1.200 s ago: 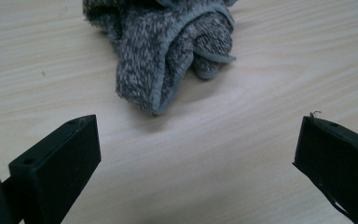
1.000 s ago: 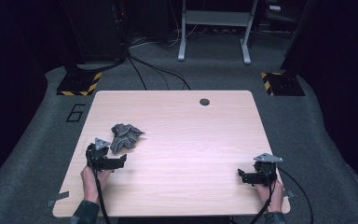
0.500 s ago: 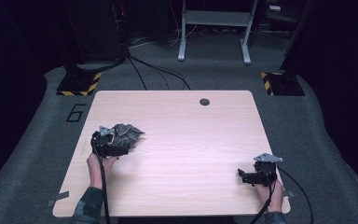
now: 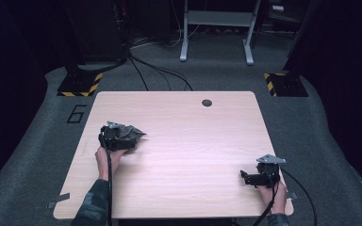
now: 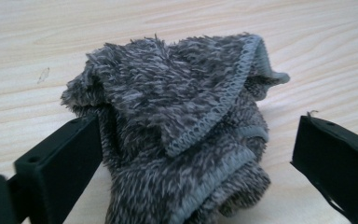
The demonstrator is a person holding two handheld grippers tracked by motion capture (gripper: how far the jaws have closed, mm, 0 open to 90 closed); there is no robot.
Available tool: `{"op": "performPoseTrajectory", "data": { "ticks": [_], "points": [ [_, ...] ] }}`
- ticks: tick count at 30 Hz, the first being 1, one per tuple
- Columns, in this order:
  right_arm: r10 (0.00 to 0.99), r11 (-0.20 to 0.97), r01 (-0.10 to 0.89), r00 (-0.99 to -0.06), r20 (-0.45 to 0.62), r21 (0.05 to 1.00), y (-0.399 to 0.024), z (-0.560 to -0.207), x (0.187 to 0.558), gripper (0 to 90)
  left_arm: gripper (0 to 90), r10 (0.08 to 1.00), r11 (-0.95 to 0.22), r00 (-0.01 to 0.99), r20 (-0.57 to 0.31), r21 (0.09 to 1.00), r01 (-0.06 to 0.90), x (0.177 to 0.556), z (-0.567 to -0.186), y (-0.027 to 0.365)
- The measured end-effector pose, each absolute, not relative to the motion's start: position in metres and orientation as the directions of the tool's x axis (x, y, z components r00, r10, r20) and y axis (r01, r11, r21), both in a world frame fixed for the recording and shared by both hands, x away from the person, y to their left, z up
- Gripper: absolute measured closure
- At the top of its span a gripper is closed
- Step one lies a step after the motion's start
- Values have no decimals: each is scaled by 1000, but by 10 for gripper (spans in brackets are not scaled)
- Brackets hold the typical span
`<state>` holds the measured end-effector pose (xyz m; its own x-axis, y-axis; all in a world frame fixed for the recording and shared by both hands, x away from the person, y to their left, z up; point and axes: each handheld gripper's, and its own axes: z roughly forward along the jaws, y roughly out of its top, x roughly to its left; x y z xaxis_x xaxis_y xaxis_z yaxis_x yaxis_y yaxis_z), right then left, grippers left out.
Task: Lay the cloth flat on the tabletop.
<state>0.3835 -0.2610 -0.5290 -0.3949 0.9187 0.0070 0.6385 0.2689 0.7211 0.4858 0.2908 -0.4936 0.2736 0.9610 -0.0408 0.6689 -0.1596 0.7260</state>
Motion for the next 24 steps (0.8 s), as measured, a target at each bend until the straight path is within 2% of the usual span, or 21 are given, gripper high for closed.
{"op": "performPoseTrajectory", "data": {
  "ticks": [5, 7, 10, 13, 14, 24],
  "points": [
    [919, 269, 638, -395, 7, 721, -261, -529, 383, 28, 140, 965, -147, 259, -44, 726, 672, 490, -499, 290],
    [919, 268, 638, -395, 7, 721, -261, -529, 383, 28, 155, 963, -151, 265, -51, 710, 687, 491, -502, 291],
    [919, 268, 639, -394, 7, 721, -261, -529, 383, 29, 224, 961, -148, 270, -57, 722, 676, 490, -504, 290],
    [919, 268, 639, -394, 8, 721, -261, -529, 383, 29, 325, 959, -161, 279, -47, 720, 676, 490, -505, 289],
    [919, 268, 639, -393, 7, 722, -261, -529, 383, 30, 325, 962, -152, 269, -45, 729, 668, 490, -506, 288],
    [918, 270, 635, -395, 4, 724, -261, -529, 384, 33, 555, 962, -173, 272, -9, 753, 635, 485, -505, 286]
  ]
}}
